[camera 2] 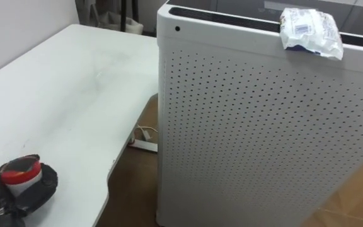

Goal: Pick garbage

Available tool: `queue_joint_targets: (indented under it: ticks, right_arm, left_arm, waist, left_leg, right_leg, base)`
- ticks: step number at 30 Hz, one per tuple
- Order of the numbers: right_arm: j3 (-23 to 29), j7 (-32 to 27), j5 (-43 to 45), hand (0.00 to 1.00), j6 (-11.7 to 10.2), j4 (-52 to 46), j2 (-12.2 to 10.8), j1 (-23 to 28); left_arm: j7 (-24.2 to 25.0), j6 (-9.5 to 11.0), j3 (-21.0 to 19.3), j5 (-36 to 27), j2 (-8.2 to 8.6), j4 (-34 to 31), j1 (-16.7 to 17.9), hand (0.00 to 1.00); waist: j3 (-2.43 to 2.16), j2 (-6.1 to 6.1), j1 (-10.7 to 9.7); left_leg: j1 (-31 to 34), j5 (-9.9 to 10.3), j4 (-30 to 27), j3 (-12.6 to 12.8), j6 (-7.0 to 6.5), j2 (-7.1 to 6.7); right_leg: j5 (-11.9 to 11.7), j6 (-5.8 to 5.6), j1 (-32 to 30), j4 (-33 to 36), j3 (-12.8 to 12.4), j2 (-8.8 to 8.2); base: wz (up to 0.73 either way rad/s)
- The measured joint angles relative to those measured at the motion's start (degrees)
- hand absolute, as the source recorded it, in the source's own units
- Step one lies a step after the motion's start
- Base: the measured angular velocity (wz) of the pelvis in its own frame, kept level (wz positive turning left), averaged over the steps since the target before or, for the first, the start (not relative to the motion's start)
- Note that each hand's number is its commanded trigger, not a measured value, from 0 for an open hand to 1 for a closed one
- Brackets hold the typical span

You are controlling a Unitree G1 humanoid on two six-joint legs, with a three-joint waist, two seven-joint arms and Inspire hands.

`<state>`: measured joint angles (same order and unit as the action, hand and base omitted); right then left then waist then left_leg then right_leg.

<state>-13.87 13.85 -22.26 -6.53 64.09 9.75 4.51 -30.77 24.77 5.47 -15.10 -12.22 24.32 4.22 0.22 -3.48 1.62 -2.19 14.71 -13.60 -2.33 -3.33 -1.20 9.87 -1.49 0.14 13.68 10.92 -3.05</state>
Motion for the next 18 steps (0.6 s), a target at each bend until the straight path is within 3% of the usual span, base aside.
queue_joint_targets:
  ticks: [8,10,14,16,18]
  right_arm:
    - [-0.17,0.11,-0.23,1.0,-0.41,0.67,-0.22,-1.7]
    - [-0.93,0.01,-0.49,1.0,-0.6,0.97,-0.21,-2.62]
    - [-2.69,-0.15,-0.51,1.0,-1.01,0.82,-0.18,-4.12]
    - [-3.11,-0.1,-0.41,1.0,-1.03,0.69,-0.21,-5.47]
    - [-3.24,-0.09,-0.36,1.0,-1.13,0.72,-0.2,-6.42]
  left_arm:
    - [8.97,-2.4,5.88,-0.05,0.68,-3.32,-0.34,1.0]
    - [11.64,-3.83,9.03,-0.3,1.0,-5.54,-0.65,1.0]
    - [17.96,-5.31,15.74,-2.21,1.38,-10.24,-2.04,1.0]
    - [22.53,-6.12,20.08,-3.62,1.35,-12.09,-3.87,1.0]
    - [25.35,-7.15,22.46,-3.66,1.3,-12.67,-5.95,1.0]
  waist:
    - [0.2,0.67,-1.99]
    - [0.31,0.83,-3.25]
    - [0.74,1.32,-3.9]
    - [0.89,1.57,-5.84]
    - [0.89,1.58,-6.29]
  left_leg:
    - [0.75,-0.02,-0.15,0.5,-0.04,-0.03]
    - [1.52,-0.05,-0.78,0.7,-0.08,-0.03]
    - [2.58,-0.07,-0.95,2.07,-0.09,0.03]
    - [3.47,-0.08,-0.96,2.42,-0.12,0.03]
    - [3.91,-0.1,-1.02,2.98,-0.13,0.19]
  right_leg:
    - [-0.21,-0.11,-0.65,0.02,-0.56,0.02]
    - [-0.21,-0.1,-1.42,0.13,-0.68,0.02]
    - [-0.21,-0.11,-3.29,0.93,-1.58,-0.08]
    - [-0.21,-0.11,-4.33,1.16,-1.56,-0.17]
    - [-0.26,-0.04,-5.12,1.16,-2.12,-0.02]
  base:
    - [-0.02]
    - [0.0]
    - [-0.16]
    - [-0.02]
    - [-0.13]
